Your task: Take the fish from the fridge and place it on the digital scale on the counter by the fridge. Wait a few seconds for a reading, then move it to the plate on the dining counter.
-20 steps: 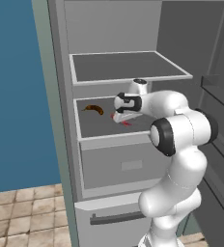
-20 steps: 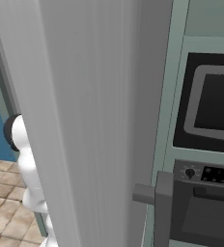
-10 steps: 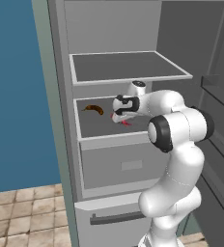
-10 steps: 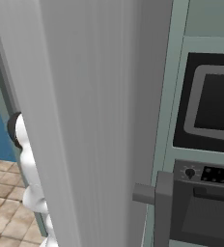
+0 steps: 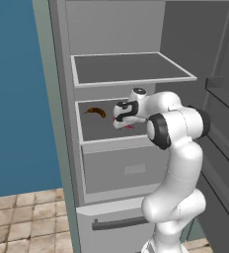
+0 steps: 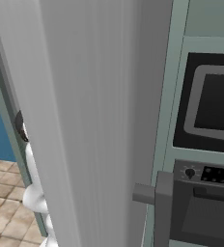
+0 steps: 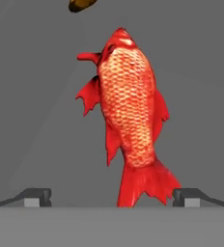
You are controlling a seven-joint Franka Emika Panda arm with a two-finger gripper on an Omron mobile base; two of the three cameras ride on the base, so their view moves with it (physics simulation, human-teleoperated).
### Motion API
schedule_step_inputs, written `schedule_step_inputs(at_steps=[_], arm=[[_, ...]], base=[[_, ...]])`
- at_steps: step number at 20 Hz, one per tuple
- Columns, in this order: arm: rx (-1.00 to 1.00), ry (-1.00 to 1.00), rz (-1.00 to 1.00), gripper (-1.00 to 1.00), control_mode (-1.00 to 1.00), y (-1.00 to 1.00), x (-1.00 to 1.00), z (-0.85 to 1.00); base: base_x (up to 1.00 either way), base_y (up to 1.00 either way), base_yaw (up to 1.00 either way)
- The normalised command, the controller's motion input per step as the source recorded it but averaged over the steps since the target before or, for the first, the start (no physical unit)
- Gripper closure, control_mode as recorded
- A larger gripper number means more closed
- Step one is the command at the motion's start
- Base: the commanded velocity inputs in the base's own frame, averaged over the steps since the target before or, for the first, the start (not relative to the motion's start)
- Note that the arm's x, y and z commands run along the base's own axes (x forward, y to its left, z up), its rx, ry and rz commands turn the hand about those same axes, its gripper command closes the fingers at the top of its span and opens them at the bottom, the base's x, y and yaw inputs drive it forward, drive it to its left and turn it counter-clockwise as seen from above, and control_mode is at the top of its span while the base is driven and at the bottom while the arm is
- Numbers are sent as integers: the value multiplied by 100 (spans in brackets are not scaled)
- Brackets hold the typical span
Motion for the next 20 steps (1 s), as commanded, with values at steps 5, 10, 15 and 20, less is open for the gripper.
schedule_step_inputs(at_steps=[5,10,15,20], arm=[[0,0,0,-100,-100,0,26,-10],[0,1,0,-100,-100,1,33,-14],[0,0,0,-100,-100,7,36,-23],[0,0,0,-100,-100,7,27,-20]], base=[[0,0,0],[0,0,0],[0,0,0],[0,0,0]])
